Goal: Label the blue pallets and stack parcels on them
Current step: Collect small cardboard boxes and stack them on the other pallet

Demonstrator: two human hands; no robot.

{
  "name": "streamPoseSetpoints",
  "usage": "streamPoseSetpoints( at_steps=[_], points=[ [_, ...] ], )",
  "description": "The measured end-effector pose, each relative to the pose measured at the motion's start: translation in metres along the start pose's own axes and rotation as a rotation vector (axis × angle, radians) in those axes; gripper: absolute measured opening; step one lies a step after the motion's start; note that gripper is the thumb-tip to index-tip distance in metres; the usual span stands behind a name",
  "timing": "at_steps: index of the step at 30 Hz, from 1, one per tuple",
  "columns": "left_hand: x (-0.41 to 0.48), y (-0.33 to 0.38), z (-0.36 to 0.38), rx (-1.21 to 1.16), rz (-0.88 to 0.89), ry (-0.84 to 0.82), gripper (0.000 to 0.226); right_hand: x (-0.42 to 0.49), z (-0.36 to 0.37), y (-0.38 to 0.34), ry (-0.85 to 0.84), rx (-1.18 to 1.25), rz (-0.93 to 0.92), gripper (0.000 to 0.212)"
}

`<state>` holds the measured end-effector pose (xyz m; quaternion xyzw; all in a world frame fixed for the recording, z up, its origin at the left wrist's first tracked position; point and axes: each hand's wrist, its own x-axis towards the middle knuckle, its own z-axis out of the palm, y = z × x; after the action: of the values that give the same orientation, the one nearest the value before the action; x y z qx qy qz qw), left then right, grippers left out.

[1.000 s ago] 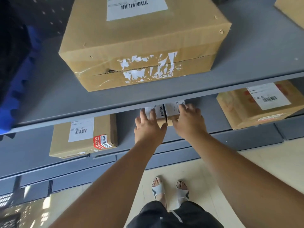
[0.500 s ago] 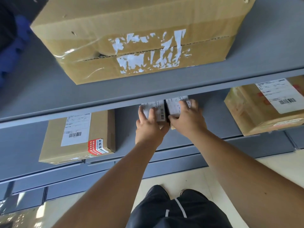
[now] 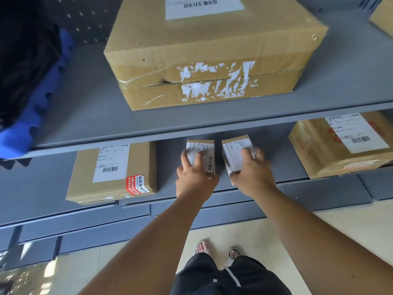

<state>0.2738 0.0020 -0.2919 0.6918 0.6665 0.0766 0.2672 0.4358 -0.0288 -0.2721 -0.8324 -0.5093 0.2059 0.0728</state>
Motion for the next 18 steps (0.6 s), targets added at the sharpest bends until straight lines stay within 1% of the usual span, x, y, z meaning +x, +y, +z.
streamPoseSetpoints(
  at_steps=[3, 8, 11, 18],
  points=[
    [-0.021, -0.002, -0.009, 0.012, -0.028, -0.038, 0.079, -0.017, -0.011, 0.003, -0.019, -0.022, 0.018, 0.071],
    [-0.056, 0.005, -0.031, -0.018, -0.068, -0.034, 0.08, -0.045, -0.032, 0.0, 0.0, -0.016, -0.007, 0.062],
    [-0.074, 0.014, -0.05, -0.057, -0.09, 0.011, 0.081, -0.06, -0.048, -0.004, 0.022, 0.058, -0.04, 0.062],
    [-0.143, 0.023, -0.086, -0.092, -0.121, 0.142, 0.079, -0.111, -0.08, -0.006, 0.084, 0.16, -0.22, 0.068]
  ],
)
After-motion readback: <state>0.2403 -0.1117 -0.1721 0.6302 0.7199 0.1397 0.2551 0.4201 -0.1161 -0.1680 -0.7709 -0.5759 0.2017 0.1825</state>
